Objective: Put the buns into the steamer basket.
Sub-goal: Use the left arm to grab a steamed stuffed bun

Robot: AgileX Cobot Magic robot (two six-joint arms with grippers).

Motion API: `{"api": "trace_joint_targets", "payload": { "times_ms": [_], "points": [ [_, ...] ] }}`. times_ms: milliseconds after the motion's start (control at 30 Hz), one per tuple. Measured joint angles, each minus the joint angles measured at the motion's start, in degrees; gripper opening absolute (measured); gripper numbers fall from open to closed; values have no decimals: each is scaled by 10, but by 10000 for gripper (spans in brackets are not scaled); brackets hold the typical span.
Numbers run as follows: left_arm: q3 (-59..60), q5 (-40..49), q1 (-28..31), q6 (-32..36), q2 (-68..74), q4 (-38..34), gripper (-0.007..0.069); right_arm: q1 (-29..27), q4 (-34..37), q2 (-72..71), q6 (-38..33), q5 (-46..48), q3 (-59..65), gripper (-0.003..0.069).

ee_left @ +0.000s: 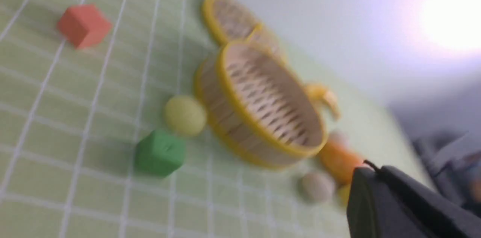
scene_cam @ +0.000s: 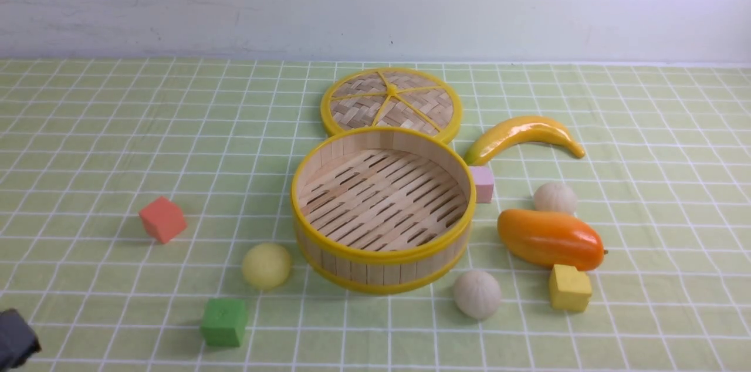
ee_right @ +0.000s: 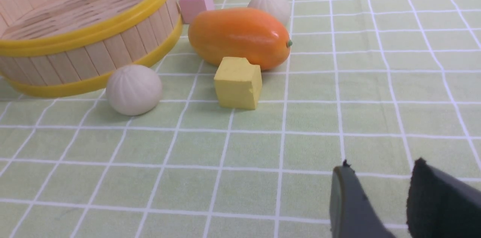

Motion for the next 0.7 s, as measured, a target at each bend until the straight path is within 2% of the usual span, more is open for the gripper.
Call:
{"api": "trace_joint_targets", "payload": {
  "times_ms": [33,67,100,167,333,400,500,533,567,700],
  "points": [
    [-5,9,0,11,19,5,-13,0,0,0,0,0,0,239],
    [-41,69,0,49,87,20,-13,0,0,0,0,0,0,239],
    [-51,85,0,55,97,22,-13,0,0,0,0,0,0,239],
    [-97,141,-2,105,213,39,-13,0,0,0,0,0,0,239],
    [-170,136,-11,190,415,39,-13,0,0,0,0,0,0,239],
    [-197,123,-41,203,476,39,-13,0,0,0,0,0,0,239],
    [-243,112,-121,208,556,54,-13,0,0,0,0,0,0,239],
    [-247,112,-127,208,565,59,-13,0,0,0,0,0,0,239],
    [-280,116,-167,203,606,89,-13,0,0,0,0,0,0,239],
    [-348,123,-186,187,681,147,-13,0,0,0,0,0,0,239]
  ]
}}
